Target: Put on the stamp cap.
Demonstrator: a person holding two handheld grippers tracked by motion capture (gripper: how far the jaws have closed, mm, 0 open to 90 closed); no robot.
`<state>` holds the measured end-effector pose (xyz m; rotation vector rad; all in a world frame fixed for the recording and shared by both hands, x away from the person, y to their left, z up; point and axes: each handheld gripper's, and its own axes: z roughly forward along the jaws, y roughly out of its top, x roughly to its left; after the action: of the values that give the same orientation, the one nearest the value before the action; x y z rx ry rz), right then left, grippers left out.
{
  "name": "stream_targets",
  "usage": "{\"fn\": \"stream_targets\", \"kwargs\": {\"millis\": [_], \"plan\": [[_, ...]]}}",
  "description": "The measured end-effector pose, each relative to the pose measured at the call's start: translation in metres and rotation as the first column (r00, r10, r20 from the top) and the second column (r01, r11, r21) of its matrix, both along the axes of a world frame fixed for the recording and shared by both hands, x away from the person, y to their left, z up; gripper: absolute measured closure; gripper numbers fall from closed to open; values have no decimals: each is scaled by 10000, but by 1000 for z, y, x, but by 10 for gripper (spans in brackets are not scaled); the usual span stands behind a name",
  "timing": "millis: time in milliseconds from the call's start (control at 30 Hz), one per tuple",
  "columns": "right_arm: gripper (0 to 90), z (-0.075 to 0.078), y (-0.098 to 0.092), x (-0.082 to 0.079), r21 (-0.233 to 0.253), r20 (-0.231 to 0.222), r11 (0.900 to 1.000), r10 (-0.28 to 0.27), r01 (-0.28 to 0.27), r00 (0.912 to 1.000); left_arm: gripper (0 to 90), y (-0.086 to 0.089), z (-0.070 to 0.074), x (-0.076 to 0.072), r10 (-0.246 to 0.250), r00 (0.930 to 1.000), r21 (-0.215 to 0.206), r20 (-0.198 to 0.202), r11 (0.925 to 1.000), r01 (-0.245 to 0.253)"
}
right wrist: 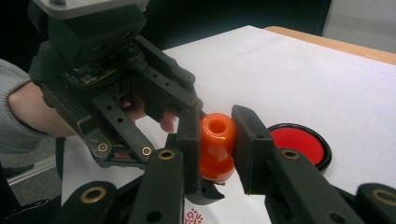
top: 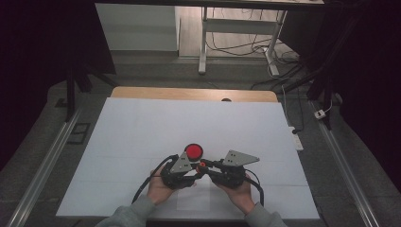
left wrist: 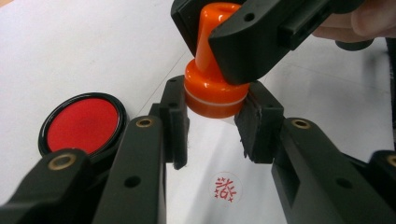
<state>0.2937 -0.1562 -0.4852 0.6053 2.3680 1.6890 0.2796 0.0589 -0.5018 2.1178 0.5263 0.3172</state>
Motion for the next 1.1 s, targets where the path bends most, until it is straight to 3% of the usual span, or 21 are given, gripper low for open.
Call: {"fn": "stream_targets", "kwargs": {"millis": [467, 633, 1100], "plan": [[727, -5, 1, 0, -147, -119, 9999, -7, 5, 9999, 649, -1, -5, 2, -78, 9994, 177, -330, 9998, 84], [725, -7, 1, 3, -107, -303, 9999, -70, 66, 9995, 647, -1, -7, 2, 31, 9998, 124, -187, 9999, -28], [722, -6, 2, 2, -304, -21, 9995, -117, 116, 9999, 640, -2, -9, 3, 118, 9999, 137, -118, 9998, -116]]}}
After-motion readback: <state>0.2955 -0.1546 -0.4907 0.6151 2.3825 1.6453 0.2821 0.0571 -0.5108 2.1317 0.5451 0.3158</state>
